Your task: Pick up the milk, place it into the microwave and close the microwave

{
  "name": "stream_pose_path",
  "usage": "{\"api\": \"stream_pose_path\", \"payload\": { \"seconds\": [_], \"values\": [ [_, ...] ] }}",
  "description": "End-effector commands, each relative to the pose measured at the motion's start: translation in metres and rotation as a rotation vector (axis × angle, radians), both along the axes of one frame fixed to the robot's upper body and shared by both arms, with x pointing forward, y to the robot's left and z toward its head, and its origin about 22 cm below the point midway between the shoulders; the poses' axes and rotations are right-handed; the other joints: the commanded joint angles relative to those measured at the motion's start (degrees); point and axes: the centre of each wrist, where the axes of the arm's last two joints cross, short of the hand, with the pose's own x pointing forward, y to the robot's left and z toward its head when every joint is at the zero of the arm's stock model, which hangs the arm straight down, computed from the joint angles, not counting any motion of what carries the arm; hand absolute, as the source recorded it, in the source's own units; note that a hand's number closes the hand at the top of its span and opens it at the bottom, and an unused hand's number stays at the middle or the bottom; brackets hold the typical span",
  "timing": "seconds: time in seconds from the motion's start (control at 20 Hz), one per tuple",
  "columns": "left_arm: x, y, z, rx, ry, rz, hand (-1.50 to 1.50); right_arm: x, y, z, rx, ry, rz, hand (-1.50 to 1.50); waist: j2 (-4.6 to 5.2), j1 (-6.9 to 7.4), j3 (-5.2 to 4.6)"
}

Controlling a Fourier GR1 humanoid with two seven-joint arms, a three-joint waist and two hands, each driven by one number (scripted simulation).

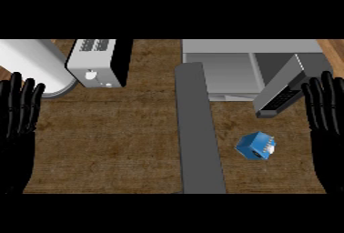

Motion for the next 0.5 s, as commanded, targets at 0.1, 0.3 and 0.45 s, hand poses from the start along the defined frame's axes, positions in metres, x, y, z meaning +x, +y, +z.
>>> {"api": "stream_pose_path", "payload": {
  "seconds": [0.1,0.3,0.45],
  "values": [
    [-0.001,-0.008,-0.002,-0.023,0.035,0.005,-1.5,-0.005,0.03,0.009,0.015,-0.086,-0.21,-1.5,-0.04,0.2,-0.31],
    [-0.002,-0.022,-0.008,-0.197,0.141,-0.064,-1.5,-0.012,0.073,0.013,0.14,-0.059,-0.144,-1.5,-0.04,1.17,-0.35],
    [-0.017,-0.016,-0.019,-0.21,0.153,-0.049,-1.5,-0.017,0.105,0.004,0.141,-0.067,-0.152,-1.5,-0.08,0.98,-0.32]
  ]
}}
